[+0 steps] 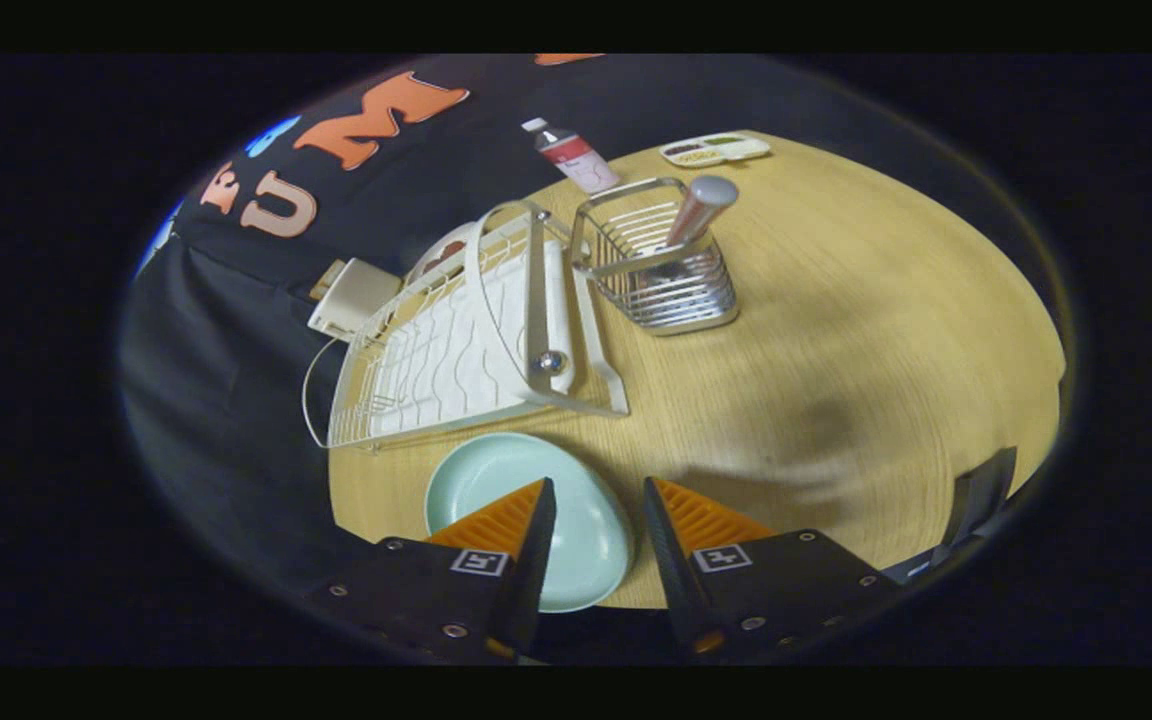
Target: Take the plate from the dish rack, then take the spoon from the basket and place it into the plate.
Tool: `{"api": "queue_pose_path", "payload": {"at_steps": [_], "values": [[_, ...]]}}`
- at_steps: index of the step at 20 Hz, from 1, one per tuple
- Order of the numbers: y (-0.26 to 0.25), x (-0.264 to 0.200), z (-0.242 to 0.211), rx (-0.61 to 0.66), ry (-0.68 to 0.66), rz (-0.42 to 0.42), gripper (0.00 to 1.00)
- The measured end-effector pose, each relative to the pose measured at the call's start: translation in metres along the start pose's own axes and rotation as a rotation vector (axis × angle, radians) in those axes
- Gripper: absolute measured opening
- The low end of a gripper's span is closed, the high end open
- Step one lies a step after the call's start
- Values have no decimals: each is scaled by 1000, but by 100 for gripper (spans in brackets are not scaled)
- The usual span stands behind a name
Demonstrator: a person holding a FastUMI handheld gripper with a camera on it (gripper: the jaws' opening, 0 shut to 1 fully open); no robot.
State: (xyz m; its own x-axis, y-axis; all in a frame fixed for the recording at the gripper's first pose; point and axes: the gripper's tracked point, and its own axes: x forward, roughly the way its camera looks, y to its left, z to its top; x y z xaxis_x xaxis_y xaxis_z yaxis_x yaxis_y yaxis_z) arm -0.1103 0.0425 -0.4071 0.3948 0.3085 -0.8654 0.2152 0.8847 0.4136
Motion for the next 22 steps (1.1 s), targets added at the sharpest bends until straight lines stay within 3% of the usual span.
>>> {"api": "queue_pose_path", "payload": {"at_steps": [4,7,14,17,22], "values": [[-8,-16,47,-69,-220,-45,65],[-17,-30,81,-170,-361,-105,65],[-35,-26,125,-326,-466,-223,65],[-37,-23,132,-344,-483,-238,54],[-31,-21,145,-322,-518,-219,28]]}}
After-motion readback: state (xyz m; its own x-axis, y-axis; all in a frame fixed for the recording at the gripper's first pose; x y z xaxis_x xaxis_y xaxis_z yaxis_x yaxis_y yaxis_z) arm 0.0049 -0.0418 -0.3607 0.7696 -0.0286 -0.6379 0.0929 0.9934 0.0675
